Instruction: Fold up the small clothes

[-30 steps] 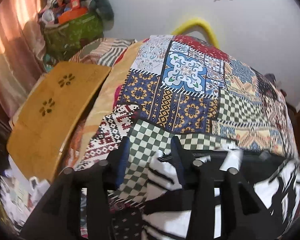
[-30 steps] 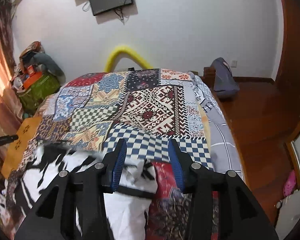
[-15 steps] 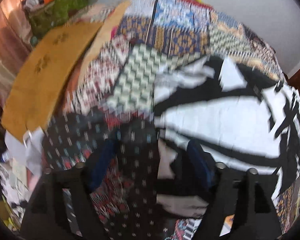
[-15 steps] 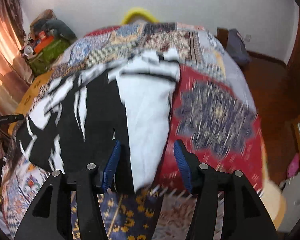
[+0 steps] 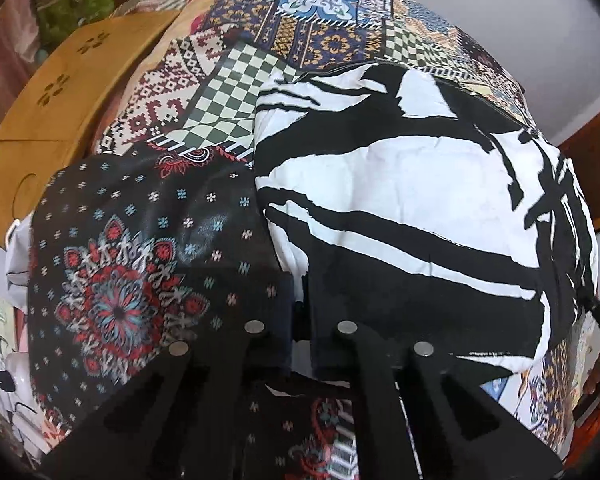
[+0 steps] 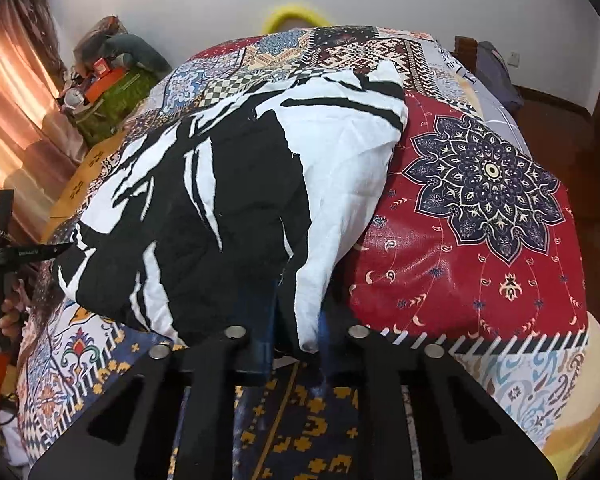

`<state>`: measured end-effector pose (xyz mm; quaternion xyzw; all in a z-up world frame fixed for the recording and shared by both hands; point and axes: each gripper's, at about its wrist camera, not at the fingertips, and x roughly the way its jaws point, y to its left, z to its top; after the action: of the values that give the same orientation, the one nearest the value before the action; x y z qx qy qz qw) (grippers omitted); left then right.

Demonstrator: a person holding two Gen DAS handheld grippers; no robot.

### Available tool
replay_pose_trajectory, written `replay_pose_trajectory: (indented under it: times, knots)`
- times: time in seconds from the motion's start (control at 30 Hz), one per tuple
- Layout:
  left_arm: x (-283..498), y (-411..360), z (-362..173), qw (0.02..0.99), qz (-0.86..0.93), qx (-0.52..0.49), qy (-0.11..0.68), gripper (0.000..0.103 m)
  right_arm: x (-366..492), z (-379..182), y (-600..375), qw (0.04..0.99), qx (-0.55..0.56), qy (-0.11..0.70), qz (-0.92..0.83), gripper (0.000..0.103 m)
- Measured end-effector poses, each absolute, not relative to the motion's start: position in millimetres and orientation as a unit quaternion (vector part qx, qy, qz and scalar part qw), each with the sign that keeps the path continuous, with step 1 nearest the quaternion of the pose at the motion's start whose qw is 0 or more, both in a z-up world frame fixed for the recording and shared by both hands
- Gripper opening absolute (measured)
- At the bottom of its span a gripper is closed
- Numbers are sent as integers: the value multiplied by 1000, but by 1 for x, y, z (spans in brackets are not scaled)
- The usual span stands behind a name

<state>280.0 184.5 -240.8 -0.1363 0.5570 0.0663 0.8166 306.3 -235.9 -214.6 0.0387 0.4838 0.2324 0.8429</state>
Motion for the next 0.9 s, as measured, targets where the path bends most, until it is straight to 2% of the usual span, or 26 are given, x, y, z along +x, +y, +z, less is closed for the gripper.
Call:
replay_pose_trajectory:
  times: [0.23,0.37,0.47,0.53,0.63,0.73,0.9]
  knots:
    - [254,192,-223,832,79,-111,537,2,288,-203,-249,850,24,474,228,12]
    - [246,205,-247,811,114,-84,567,2,282,-211,-252,854,-1,480,201,13]
    - [237,216,-258,801,116,-102,578,2,276,-217,-256,853,-10,487,187,19]
    - [232,217,-251,806,114,-106,571,2,270,-212,-257,855,-19,486,181,26]
    - [231,210,-234,818,107,-101,556,2,267,-199,-265,863,-17,475,173,28]
    - [235,194,-214,836,90,-87,534,9,271,-186,-275,875,1,457,160,29]
    - [253,166,-203,849,46,-96,518,38,280,-195,-277,873,11,467,140,29]
